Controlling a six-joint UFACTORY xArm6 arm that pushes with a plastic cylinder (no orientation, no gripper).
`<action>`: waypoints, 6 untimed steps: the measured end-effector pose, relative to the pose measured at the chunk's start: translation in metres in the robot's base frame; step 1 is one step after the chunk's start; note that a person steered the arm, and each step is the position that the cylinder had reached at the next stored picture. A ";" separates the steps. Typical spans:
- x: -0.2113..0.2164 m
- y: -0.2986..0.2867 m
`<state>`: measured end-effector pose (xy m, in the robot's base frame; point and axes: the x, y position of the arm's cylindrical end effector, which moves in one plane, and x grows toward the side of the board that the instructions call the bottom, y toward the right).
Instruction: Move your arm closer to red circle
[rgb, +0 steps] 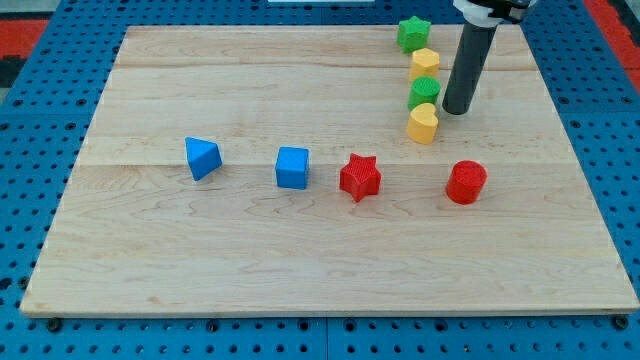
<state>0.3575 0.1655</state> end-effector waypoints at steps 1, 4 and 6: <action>0.009 0.007; 0.146 0.077; 0.161 0.085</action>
